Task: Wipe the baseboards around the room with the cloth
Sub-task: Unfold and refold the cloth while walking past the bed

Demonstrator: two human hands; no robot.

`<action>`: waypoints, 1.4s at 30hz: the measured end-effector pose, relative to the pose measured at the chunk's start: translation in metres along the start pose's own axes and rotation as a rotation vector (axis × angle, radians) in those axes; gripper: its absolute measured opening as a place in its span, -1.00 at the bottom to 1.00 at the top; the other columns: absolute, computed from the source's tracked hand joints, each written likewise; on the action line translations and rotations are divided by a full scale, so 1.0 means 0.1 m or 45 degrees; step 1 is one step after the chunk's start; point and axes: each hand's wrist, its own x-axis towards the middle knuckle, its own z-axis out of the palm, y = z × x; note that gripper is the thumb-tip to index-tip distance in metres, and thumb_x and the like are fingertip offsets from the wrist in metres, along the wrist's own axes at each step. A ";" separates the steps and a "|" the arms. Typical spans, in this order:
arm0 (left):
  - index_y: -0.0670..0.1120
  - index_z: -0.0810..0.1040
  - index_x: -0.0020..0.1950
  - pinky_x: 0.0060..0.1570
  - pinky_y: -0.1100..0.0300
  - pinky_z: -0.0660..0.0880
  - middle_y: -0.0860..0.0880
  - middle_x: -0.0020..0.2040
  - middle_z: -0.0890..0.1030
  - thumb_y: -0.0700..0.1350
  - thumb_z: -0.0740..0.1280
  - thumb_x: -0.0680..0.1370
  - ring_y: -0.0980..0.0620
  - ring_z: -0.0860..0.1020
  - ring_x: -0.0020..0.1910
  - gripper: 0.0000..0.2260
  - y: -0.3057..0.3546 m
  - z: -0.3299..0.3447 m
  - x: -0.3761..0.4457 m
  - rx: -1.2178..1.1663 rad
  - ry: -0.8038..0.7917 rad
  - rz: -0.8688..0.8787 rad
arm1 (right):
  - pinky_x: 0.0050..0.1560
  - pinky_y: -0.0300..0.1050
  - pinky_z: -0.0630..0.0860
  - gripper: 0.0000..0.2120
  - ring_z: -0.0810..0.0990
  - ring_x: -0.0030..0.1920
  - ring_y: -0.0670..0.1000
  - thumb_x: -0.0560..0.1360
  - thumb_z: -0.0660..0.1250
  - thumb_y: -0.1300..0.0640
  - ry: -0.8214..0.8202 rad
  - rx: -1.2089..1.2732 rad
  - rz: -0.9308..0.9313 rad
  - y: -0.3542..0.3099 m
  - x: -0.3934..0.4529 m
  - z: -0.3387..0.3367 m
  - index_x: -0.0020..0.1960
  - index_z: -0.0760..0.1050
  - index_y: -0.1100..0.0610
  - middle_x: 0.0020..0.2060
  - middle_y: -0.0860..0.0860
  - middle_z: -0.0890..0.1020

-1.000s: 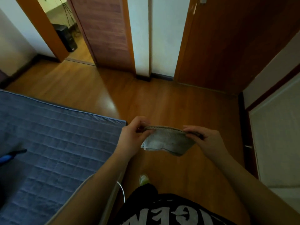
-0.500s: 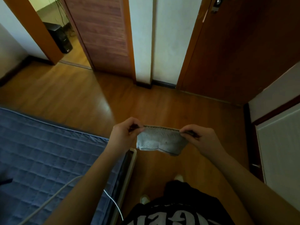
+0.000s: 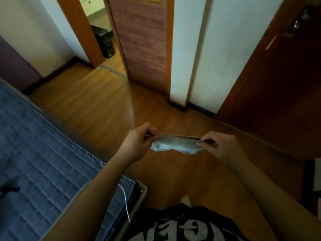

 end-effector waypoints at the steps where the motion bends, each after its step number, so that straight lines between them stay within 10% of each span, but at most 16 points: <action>1: 0.03 0.48 -0.17 -0.05 0.43 0.51 0.15 -0.05 0.62 -0.27 0.41 0.53 0.28 0.59 -0.01 -0.77 0.01 0.00 0.09 0.014 0.043 -0.008 | -0.24 -0.44 0.46 -0.91 0.64 -0.23 -0.12 0.42 0.52 0.18 -0.018 0.002 -0.035 0.09 0.17 -0.04 -0.09 0.64 0.11 -0.19 -0.04 0.69; 14: -0.06 0.53 0.24 0.00 0.29 0.54 0.10 -0.03 0.57 -0.22 0.42 0.54 0.15 0.58 -0.05 -0.71 -0.56 -0.66 1.03 0.392 0.201 -0.099 | -0.12 -0.26 0.52 -0.75 0.65 -0.09 -0.10 0.47 0.47 0.19 -0.159 0.002 -0.374 0.24 2.12 0.22 0.14 0.60 0.09 -0.06 -0.07 0.68; 19: -0.04 0.60 0.03 -0.10 0.21 0.56 0.13 -0.09 0.55 -0.20 0.38 0.56 0.18 0.54 -0.14 -0.90 -1.05 -0.97 1.52 0.451 0.230 -0.107 | -0.07 -0.30 0.42 -0.78 0.60 0.01 -0.07 0.56 0.37 0.14 -0.310 -0.026 -0.279 0.09 3.13 0.56 0.20 0.59 0.07 0.01 -0.07 0.63; 26: -0.13 0.48 0.02 0.11 -0.22 0.49 -0.21 0.02 0.57 0.12 0.18 0.56 -0.26 0.54 0.01 -0.68 -1.37 -1.65 2.25 -0.514 0.305 -0.599 | -0.09 -0.34 0.49 -0.81 0.54 -0.03 -0.23 0.63 0.20 -0.08 -0.581 0.360 0.100 -0.08 4.26 0.86 0.19 0.42 -0.03 -0.03 -0.22 0.55; 30: -0.03 0.47 -0.05 -0.08 -0.09 0.49 -0.12 -0.08 0.49 0.04 0.17 0.67 -0.16 0.49 -0.13 -0.80 -1.46 -1.84 2.76 -0.739 0.424 -0.723 | -0.20 -0.43 0.43 -0.84 0.54 -0.09 -0.31 0.65 0.15 -0.07 -0.504 0.526 0.223 -0.13 4.72 1.05 0.12 0.42 -0.02 -0.06 -0.18 0.56; 36: -0.12 0.58 0.17 0.00 0.02 0.56 -0.13 0.04 0.63 0.01 0.20 0.67 -0.10 0.62 -0.01 -0.74 -1.72 -1.93 3.58 -1.397 0.514 -0.995 | -0.16 -0.10 0.60 -0.74 0.69 0.00 0.07 0.62 0.23 -0.01 -0.525 1.632 0.917 -0.10 5.60 1.31 0.15 0.56 0.12 0.02 0.09 0.69; 42: -0.25 0.45 0.37 0.14 -0.03 0.59 -0.26 0.29 0.57 0.02 0.25 0.56 -0.19 0.57 0.26 -0.53 -1.89 -2.20 4.23 -1.837 0.676 -0.818 | 0.18 0.08 0.55 -0.56 0.51 0.33 0.19 0.60 0.14 0.05 -0.932 2.040 0.770 0.09 6.61 1.54 0.43 0.37 0.19 0.32 0.20 0.53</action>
